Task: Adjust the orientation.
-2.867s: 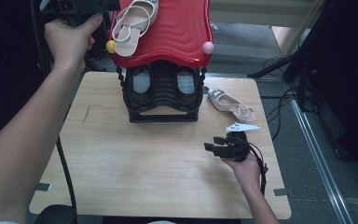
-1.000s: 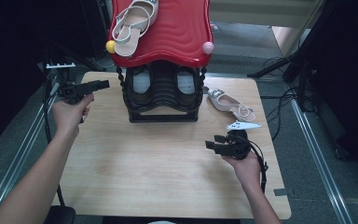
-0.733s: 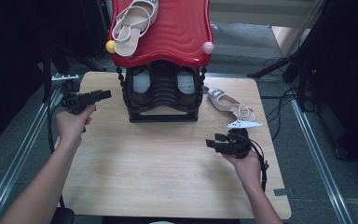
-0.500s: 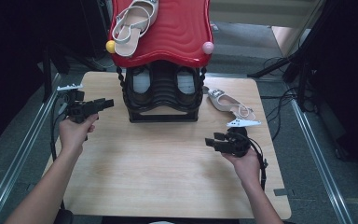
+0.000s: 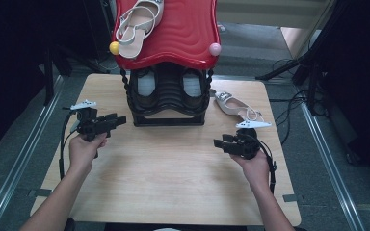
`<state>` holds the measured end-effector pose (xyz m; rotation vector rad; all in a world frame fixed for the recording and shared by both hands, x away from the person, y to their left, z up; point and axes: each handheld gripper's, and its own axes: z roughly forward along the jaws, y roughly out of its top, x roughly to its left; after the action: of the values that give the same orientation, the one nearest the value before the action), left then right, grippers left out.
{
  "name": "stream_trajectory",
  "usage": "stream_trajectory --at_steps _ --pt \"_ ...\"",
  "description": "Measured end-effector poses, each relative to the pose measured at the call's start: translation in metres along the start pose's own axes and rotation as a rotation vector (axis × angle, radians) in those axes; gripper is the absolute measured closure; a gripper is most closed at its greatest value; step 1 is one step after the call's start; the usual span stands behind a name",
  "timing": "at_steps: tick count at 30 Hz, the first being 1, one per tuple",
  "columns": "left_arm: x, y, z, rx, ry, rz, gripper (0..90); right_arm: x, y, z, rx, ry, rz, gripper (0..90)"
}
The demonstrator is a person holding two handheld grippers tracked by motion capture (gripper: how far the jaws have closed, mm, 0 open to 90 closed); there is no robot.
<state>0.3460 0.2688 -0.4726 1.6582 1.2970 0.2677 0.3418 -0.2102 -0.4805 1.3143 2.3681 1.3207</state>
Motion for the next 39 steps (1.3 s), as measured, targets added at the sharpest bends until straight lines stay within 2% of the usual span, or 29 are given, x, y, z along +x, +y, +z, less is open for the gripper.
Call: stream_trajectory --at_steps 4,6,9,13,14,16,20,24,31,35,39 --pt "-0.006 -0.008 0.003 -0.001 -0.031 -0.016 45.6 -0.004 0.002 -0.003 -0.018 0.002 0.012 53.8" --pt "-0.007 -0.009 0.003 -0.004 -0.037 -0.016 45.2 -0.007 0.004 -0.005 -0.020 -0.007 0.019 58.6" --pt "-0.008 -0.011 0.001 0.003 -0.048 -0.017 44.6 -0.013 0.008 -0.007 -0.034 -0.022 0.029 68.3" --pt "-0.008 -0.012 0.000 -0.001 -0.055 -0.026 44.8 -0.023 0.013 -0.011 -0.035 -0.060 0.041 87.7" --pt "-0.007 -0.012 0.000 0.000 -0.050 -0.022 44.9 -0.027 0.014 -0.013 -0.041 -0.062 0.051 89.9" --pt "-0.007 -0.013 -0.001 -0.004 -0.054 -0.037 44.8 -0.034 0.018 -0.016 -0.043 -0.068 0.069 90.0" --pt "-0.006 -0.013 -0.002 -0.001 -0.054 -0.034 44.4 -0.051 0.026 -0.019 -0.033 -0.123 0.073 90.0" --pt "-0.003 -0.014 -0.002 0.002 -0.054 -0.037 44.7 -0.068 0.032 -0.023 -0.033 -0.144 0.102 90.0" --pt "0.001 -0.014 -0.003 -0.002 -0.067 -0.051 44.9 -0.091 0.048 -0.041 -0.079 -0.202 0.118 90.0" --pt "0.005 -0.013 -0.007 -0.023 -0.065 -0.063 45.4 -0.106 0.048 -0.047 -0.078 -0.254 0.131 90.0" --pt "0.009 -0.014 -0.008 -0.025 -0.057 -0.068 45.3 -0.123 0.041 -0.048 -0.063 -0.286 0.166 90.0"
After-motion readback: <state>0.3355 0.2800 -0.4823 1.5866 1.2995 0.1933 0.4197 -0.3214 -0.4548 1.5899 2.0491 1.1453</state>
